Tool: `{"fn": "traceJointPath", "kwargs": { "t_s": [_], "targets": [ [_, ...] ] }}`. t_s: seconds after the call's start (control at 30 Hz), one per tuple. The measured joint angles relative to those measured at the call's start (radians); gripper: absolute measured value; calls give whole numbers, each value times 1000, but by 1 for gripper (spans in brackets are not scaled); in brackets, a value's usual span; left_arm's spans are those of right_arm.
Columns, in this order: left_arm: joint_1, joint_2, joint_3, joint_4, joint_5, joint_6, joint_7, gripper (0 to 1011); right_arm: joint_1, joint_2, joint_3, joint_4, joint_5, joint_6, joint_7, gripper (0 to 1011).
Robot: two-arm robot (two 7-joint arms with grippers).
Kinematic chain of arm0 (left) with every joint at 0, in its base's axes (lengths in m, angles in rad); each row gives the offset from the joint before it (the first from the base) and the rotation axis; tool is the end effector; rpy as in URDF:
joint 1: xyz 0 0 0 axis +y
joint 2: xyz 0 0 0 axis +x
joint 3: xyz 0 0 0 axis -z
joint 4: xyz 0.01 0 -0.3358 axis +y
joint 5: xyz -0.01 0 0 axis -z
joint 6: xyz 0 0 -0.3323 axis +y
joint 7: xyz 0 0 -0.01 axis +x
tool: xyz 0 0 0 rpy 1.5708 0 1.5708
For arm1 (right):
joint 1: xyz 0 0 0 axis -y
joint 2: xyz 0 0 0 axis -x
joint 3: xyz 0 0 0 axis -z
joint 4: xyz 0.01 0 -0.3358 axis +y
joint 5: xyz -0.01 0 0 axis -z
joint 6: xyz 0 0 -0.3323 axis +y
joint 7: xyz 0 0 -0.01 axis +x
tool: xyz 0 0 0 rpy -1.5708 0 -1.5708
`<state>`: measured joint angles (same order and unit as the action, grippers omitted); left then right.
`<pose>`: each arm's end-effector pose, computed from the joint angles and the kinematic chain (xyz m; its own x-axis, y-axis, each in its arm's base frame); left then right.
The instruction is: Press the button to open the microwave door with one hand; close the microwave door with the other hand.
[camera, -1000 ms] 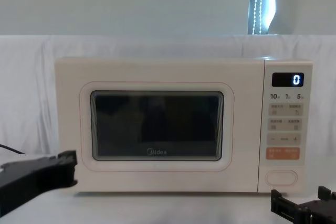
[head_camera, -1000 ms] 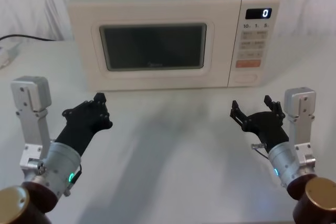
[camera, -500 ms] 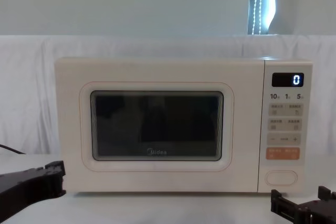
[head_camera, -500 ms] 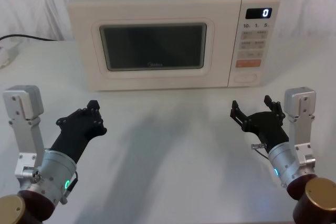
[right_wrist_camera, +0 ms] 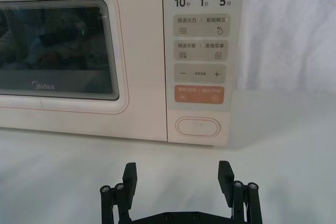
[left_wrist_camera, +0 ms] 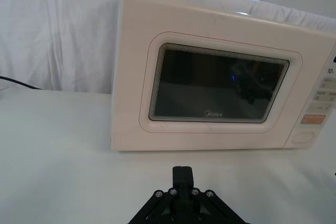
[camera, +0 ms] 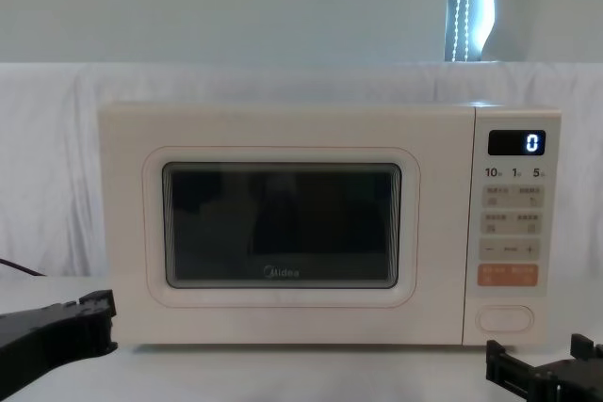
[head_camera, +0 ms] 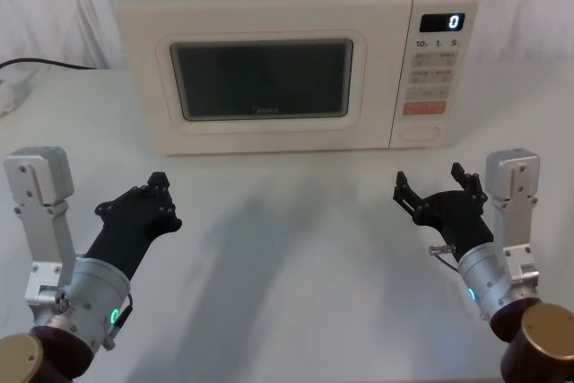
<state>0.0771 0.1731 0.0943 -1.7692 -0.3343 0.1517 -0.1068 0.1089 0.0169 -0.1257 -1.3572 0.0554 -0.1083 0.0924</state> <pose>0.3235 0.0154 -0.3069 0.2453 0.9542 -0.1713 -0.9668 0.2537 0.0287 0.3833 0.0358 -0.3783 0.2081 -0.9778 -0.0246 0.9781 0.2080 0.0030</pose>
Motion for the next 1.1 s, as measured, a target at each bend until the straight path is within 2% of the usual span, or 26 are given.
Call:
{"fn": "traceJointPath", "kwargs": {
  "t_s": [0.6, 0.87, 0.93, 1.03, 1.1],
  "targets": [
    [-1, 0, 2, 1, 1, 0, -2, 0, 0, 0, 0, 0, 0, 0, 0, 1002],
    [-1, 0, 2, 1, 1, 0, -2, 163, 0, 0, 0, 0, 0, 0, 0, 1002],
    [-1, 0, 2, 1, 1, 0, -2, 272, 0, 0, 0, 0, 0, 0, 0, 1002],
    [-1, 0, 2, 1, 1, 0, -2, 335, 0, 0, 0, 0, 0, 0, 0, 1002],
    [-1, 0, 2, 1, 1, 0, -2, 416, 0, 0, 0, 0, 0, 0, 0, 1002]
  ]
}}
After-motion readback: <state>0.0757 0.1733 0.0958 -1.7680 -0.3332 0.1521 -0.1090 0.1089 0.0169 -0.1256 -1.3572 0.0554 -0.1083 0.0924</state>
